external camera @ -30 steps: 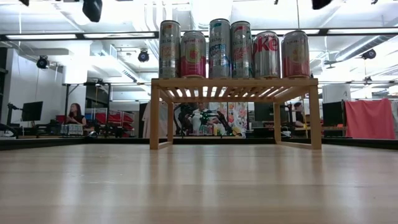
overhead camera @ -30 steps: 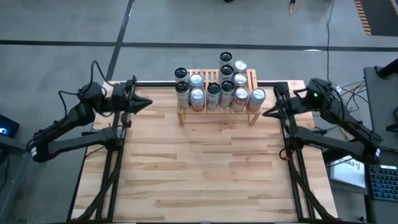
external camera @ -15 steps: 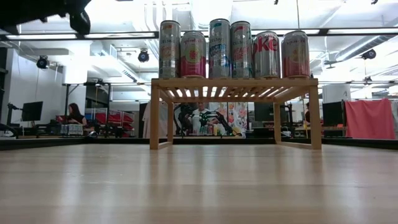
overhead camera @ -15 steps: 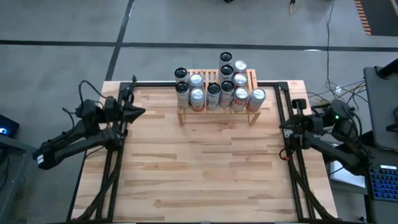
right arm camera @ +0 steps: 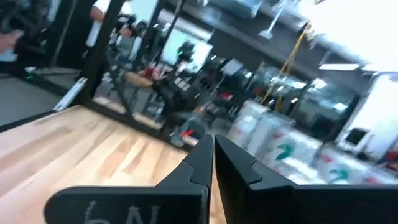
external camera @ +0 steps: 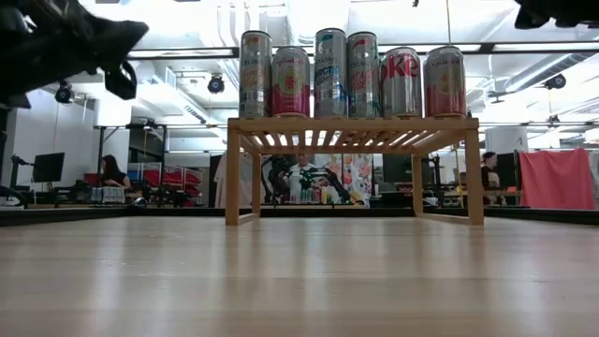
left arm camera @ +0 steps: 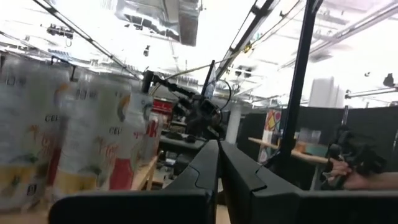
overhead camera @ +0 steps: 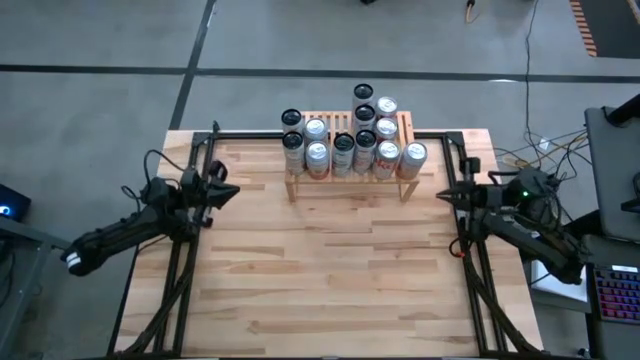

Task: Place canned beverage on shelf
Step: Return to Home Position

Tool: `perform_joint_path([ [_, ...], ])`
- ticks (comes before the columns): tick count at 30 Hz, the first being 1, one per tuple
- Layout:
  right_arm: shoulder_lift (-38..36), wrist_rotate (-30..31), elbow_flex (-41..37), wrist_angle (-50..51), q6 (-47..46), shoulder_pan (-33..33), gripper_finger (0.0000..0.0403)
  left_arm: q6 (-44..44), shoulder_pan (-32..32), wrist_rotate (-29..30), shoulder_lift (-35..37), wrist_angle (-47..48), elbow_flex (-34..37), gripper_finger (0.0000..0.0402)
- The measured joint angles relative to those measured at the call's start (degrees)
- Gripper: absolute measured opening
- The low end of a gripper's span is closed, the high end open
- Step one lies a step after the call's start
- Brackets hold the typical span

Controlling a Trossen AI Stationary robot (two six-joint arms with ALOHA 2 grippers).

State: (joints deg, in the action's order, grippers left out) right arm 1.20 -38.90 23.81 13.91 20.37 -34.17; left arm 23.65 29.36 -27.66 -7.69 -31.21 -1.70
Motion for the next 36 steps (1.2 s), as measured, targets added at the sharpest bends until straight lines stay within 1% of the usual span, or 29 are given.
perform_joint_path([
  [1,-0.1,0.6,-0.2,-0.9,0.3,0.0,0.0009,0.2,0.0,-0.2,0.5,-0.1,1.0,0.0000],
  [3,-0.3,1.0,-0.5,-2.0,0.7,0.0,0.0009,-0.2,0.0,-0.4,1.5,3.3,1.0,0.0000],
  [7,-0.3,1.0,-2.6,-1.4,3.4,0.0,0.0009,-3.3,0.0,-0.3,2.3,6.6,1.1,0.0000],
  [10,-0.4,0.8,-5.1,-1.4,3.7,0.0,0.0009,-4.9,0.0,-0.1,2.4,9.0,1.1,0.0000],
  [15,0.0,-4.3,-11.7,-4.4,3.9,0.0,0.0009,-5.1,0.0,0.1,2.0,10.8,1.1,0.0000],
  [18,-0.1,-5.8,-16.5,-7.6,3.8,0.0,0.0009,-5.4,0.0,0.1,1.7,12.1,1.1,0.0000],
  [22,0.4,-6.0,-21.1,-11.9,3.9,0.0,0.0009,-6.6,0.0,0.1,1.1,13.1,1.1,0.0000],
  [25,2.9,-4.2,-21.9,-14.6,6.9,0.0,0.0009,-6.6,0.0,0.1,0.6,14.3,1.1,0.0000],
  [27,4.4,-1.3,-21.9,-14.7,7.2,0.0,0.0009,-6.2,0.0,0.1,0.2,15.3,1.1,0.0000],
  [29,5.6,2.9,-21.9,-14.7,4.9,0.0,0.0009,-5.0,0.0,0.1,-0.1,16.7,1.1,0.0000],
  [31,6.4,5.8,-21.9,-14.7,2.0,0.0,0.0009,-4.8,0.0,0.1,-0.5,18.0,1.0,0.0000],
  [33,7.1,6.5,-21.9,-14.7,-1.8,0.0,0.0009,-4.7,0.0,0.1,-1.0,19.9,0.9,0.0000],
  [36,7.8,6.5,-21.9,-14.7,-7.3,0.0,0.0009,-4.7,0.0,0.1,-1.9,20.0,0.8,0.0000],
])
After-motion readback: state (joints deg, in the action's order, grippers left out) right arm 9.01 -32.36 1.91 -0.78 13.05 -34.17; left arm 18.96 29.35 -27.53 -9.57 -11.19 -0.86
